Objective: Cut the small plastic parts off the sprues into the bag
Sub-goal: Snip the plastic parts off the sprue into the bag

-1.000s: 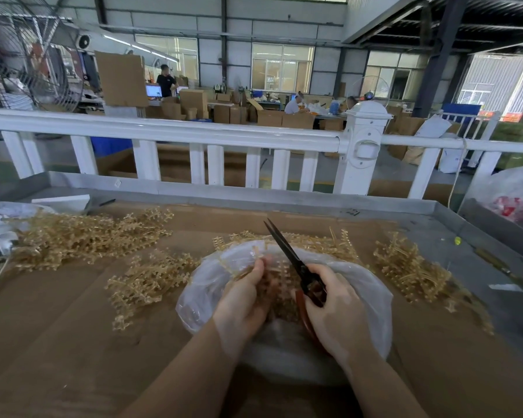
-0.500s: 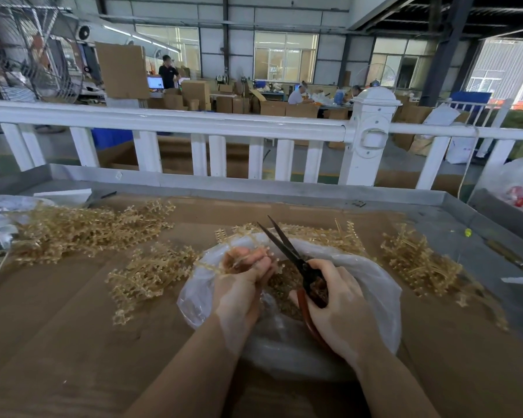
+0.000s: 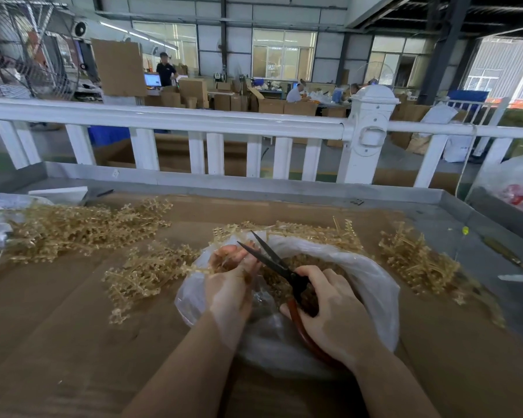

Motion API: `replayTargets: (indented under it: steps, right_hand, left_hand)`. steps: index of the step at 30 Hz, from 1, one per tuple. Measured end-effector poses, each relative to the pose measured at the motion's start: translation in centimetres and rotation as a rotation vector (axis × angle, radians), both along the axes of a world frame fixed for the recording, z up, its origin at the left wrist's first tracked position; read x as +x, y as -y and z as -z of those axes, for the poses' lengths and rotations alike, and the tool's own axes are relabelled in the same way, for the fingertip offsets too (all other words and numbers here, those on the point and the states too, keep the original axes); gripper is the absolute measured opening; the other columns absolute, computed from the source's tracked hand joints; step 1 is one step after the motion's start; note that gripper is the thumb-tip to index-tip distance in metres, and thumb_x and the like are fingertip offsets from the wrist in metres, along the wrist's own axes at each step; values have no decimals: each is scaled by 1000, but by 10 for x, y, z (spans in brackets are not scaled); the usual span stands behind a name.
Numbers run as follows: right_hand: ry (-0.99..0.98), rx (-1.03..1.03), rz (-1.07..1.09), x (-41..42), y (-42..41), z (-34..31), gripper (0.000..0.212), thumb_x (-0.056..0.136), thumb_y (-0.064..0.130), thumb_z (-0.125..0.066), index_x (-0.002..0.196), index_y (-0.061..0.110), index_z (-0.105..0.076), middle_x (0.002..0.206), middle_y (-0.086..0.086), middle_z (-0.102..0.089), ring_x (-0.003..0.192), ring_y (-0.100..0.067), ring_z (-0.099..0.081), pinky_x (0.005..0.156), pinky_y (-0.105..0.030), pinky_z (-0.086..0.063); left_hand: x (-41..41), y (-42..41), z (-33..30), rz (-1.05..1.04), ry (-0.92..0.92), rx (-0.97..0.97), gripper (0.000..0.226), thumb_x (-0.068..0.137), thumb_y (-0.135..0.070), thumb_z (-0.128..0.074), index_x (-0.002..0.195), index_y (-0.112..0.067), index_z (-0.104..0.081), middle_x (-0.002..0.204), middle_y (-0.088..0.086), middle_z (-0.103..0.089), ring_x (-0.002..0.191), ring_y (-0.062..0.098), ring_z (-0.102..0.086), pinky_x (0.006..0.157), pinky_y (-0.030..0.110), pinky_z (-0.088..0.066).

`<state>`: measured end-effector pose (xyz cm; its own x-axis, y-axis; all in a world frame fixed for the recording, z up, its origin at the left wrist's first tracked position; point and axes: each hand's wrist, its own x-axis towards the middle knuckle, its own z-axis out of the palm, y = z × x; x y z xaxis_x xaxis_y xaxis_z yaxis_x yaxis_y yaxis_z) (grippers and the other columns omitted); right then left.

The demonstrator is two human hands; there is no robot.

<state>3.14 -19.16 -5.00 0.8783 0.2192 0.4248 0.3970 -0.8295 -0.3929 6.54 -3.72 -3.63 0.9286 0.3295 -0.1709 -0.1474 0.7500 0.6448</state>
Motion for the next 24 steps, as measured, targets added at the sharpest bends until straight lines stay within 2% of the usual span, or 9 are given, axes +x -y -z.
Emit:
replayTargets:
  steps: [2,5,7,14,19,22,24]
  right_hand:
    - [-3,-10,-6,0,0,-1,54,79,58,-59,126,36,-44,115,12,-53,108,-8,-45,92,-21,-40]
    - [-17,-35,-18,2,-1,-3,54,81,60,-56,127,36,-42,118,12,-52,110,-8,-44,93,-21,-39]
    - [-29,-44,-27,4,-2,-5,55,81,62,-53,128,36,-42,120,11,-52,111,-9,-44,94,-21,-37]
    - [-50,-49,-42,18,-6,-11,52,80,61,-54,124,34,-46,116,10,-55,110,-11,-47,93,-21,-35]
    - [-19,-52,-37,13,-4,-4,56,79,61,-57,127,34,-45,121,11,-53,112,-8,-45,93,-18,-33]
    - [-20,-48,-48,10,-2,-3,57,78,62,-57,127,35,-44,121,12,-52,113,-7,-44,93,-16,-31]
    - [-22,-41,-55,9,-1,-4,57,78,62,-56,127,34,-45,121,11,-52,113,-7,-43,92,-16,-31]
  left_hand:
    - [0,1,1,-7,-15,-6,30,83,21,-51,86,-9,-53,74,7,-60,69,15,-65,56,21,-57]
    - [0,3,2,2,-2,-19,34,83,23,-50,77,-11,-51,59,1,-60,55,10,-66,53,20,-56]
    - [1,2,4,16,4,-16,33,83,22,-51,78,-11,-52,57,0,-62,55,10,-67,57,22,-58]
    - [3,2,8,23,19,-10,30,84,20,-52,90,-9,-50,69,4,-62,65,13,-67,63,24,-58]
    - [1,2,3,-13,-41,-41,26,84,18,-52,81,-7,-55,58,2,-64,54,11,-66,51,21,-55]
    - [-2,1,1,-8,-51,-96,23,84,16,-53,83,-7,-55,69,6,-62,63,14,-65,55,21,-58]
    - [-3,1,-1,-13,-44,-126,25,84,16,-53,81,-9,-54,70,5,-60,63,13,-64,56,20,-57]
